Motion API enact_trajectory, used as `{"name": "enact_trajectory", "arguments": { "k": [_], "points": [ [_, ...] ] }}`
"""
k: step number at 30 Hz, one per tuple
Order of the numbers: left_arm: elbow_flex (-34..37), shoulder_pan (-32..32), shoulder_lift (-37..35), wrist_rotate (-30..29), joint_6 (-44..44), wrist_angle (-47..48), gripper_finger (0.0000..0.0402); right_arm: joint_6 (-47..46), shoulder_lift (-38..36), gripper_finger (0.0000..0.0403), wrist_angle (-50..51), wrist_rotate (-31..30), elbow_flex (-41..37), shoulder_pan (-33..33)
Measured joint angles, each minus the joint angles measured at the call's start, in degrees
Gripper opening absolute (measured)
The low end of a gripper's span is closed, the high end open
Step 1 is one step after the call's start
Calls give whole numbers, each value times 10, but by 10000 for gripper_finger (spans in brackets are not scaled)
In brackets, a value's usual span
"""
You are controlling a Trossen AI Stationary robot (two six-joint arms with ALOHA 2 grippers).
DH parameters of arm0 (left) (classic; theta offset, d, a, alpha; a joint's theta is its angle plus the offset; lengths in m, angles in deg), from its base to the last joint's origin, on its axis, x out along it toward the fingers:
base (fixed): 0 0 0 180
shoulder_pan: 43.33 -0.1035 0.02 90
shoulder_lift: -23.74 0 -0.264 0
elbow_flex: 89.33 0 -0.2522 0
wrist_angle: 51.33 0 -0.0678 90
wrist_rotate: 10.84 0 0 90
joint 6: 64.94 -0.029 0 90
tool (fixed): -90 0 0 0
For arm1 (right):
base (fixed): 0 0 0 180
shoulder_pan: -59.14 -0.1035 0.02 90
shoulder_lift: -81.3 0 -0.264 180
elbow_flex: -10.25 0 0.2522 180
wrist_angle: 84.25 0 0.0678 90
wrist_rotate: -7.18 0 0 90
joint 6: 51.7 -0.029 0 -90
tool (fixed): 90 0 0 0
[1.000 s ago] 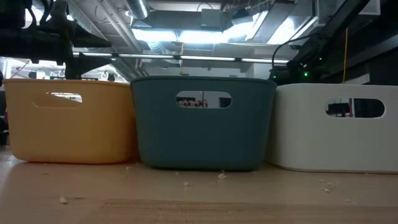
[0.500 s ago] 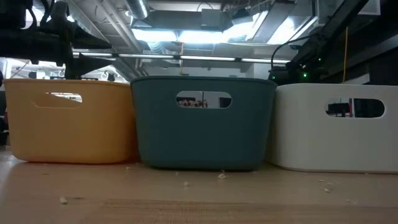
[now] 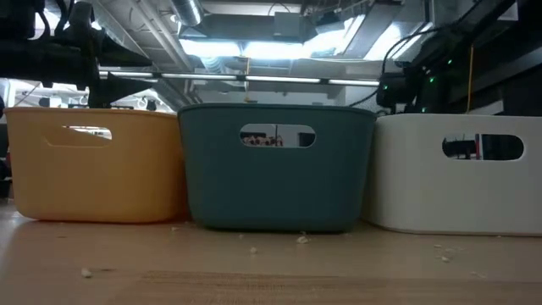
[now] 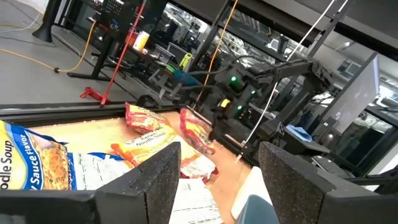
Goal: Sort Maruchan noodles
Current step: Put the center red noodle pack into the white bin
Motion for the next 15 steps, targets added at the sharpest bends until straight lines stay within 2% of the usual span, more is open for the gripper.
{"name": "enact_trajectory", "arguments": {
  "k": [8,15],
  "points": [
    [0,0,0,0,0,0,212,-111,-119,1,23,28,1,-58],
    [0,0,0,0,4,0,212,-295,-227,1,27,46,1,-189]
  ]
}}
